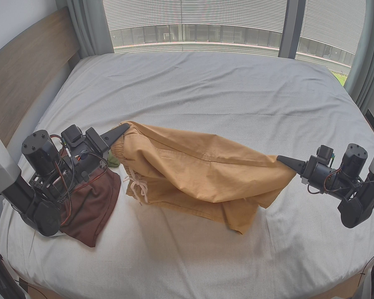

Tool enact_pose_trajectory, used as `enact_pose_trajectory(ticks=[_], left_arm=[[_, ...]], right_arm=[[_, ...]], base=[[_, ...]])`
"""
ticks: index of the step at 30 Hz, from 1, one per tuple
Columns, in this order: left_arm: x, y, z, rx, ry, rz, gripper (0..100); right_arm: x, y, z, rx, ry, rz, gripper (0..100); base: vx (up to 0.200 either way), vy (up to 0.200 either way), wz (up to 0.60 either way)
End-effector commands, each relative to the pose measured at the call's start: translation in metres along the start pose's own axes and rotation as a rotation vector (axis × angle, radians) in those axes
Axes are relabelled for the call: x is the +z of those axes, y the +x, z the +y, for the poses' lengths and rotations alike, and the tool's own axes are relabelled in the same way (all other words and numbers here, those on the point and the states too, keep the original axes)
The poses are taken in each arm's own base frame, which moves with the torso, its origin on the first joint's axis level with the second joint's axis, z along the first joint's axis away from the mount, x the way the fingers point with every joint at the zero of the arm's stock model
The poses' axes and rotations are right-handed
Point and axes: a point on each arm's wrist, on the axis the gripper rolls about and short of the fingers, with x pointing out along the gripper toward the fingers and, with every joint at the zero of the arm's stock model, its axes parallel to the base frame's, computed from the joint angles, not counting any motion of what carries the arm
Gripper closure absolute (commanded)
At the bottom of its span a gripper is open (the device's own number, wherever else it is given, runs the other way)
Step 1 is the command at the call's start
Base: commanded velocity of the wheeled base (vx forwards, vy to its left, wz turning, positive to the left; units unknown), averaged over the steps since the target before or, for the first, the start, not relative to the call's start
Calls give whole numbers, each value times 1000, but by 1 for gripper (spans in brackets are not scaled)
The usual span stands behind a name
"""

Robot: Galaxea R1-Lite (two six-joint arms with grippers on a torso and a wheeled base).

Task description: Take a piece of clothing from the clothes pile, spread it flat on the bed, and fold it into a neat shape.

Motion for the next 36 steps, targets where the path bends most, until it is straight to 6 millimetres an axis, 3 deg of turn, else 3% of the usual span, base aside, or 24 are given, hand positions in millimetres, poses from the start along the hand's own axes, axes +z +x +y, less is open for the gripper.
enact_pose_trajectory(ticks=[1,14,22,36], left_arm=[[5,-4,-11,-22,14,-18,100],[16,-17,-29,1,13,-17,100],[29,-25,-26,45,14,-33,100],[27,-26,-22,59,12,-24,100]], right_arm=[[18,-11,24,39,-64,-59,100],[31,-18,29,42,-97,-103,100],[31,-16,28,43,-98,-104,100],[33,-15,27,43,-102,-110,100]], base=[[0,0,0],[0,0,0],[0,0,0],[0,0,0]])
